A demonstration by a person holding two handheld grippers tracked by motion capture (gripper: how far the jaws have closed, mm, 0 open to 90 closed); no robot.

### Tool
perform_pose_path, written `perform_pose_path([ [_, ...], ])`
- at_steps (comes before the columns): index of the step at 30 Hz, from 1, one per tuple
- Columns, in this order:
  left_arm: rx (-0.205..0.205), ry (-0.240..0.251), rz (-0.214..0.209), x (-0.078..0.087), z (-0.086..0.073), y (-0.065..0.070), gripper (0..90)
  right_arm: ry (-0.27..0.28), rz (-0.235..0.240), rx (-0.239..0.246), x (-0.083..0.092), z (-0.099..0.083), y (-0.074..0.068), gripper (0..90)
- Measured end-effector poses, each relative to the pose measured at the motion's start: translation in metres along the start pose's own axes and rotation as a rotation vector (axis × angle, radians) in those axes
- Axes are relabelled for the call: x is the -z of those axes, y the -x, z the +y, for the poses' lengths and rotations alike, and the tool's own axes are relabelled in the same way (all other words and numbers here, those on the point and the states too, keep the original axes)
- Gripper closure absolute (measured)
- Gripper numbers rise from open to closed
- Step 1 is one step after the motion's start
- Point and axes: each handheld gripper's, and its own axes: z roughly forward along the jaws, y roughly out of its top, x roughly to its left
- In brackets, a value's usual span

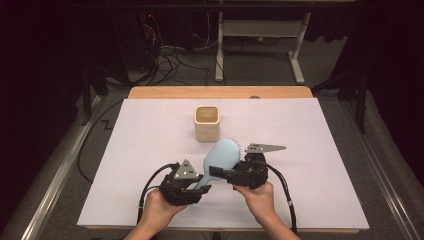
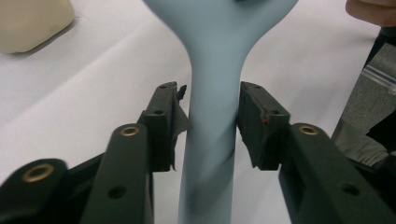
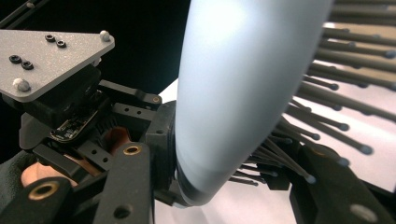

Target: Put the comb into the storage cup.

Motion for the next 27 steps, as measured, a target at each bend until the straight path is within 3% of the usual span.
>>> perform_pose_path([
  [6,0.019,0.020,-0.018,0.004,-0.002,-0.005,46.6,-0.007,-0.031,0.013,0.008,0.003,0.002,56.7],
  [11,0.058,0.049,-0.031,0.008,-0.007,-0.012,42.6,-0.016,-0.052,0.016,0.013,0.004,0.005,56.6],
  [14,0.071,0.084,-0.023,0.012,-0.012,-0.017,40.9,-0.020,-0.063,0.022,0.015,0.004,0.006,56.6],
  [27,0.113,0.127,-0.012,0.027,-0.029,-0.034,39.3,-0.037,-0.102,0.040,0.021,0.009,0.007,56.4],
])
